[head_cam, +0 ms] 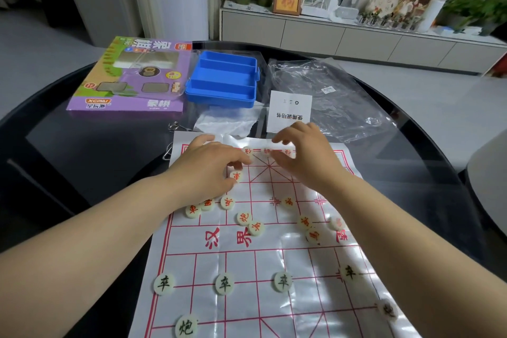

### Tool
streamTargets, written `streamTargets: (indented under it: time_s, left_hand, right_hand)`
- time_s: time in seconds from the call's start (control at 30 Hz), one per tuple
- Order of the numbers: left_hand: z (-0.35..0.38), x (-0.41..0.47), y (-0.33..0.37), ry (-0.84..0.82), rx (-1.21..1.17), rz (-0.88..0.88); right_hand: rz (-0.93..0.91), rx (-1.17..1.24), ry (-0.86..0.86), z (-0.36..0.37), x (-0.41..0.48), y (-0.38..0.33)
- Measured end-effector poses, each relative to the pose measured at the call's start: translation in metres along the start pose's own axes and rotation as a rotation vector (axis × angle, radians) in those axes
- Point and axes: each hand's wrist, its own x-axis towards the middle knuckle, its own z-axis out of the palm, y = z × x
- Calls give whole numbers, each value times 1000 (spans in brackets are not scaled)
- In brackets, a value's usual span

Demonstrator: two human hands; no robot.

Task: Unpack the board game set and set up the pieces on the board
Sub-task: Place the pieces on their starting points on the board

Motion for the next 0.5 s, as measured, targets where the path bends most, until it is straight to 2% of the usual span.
streamTargets:
  time_s: [0.2,0.5]
  left_hand:
    - [-5,3,-4,-9,-75,-63]
    - [-23,-8,-51,176,-112,-210]
  right_hand:
    - [216,146,-48,-8,-35,41]
    - [446,604,-73,-13,-43,51]
